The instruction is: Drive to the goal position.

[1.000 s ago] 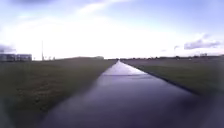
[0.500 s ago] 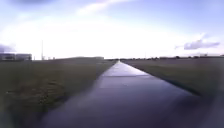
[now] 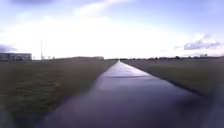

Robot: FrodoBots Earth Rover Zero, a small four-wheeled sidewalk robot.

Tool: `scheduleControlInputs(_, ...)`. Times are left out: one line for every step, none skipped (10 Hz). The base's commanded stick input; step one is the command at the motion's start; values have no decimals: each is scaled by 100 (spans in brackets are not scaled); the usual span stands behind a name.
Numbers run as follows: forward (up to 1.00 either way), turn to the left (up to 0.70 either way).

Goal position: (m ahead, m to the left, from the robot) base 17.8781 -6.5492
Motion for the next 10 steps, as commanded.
scheduleControlInputs(45, -27)
scheduleControlInputs(45, -27)
scheduleControlInputs(45, -27)
scheduleControlInputs(45, -27)
scheduleControlInputs(45, -27)
scheduleControlInputs(45, -27)
scheduleControlInputs(45, -27)
scheduleControlInputs(45, -23)
scheduleControlInputs(45, -8)
scheduleControlInputs(45, 0)
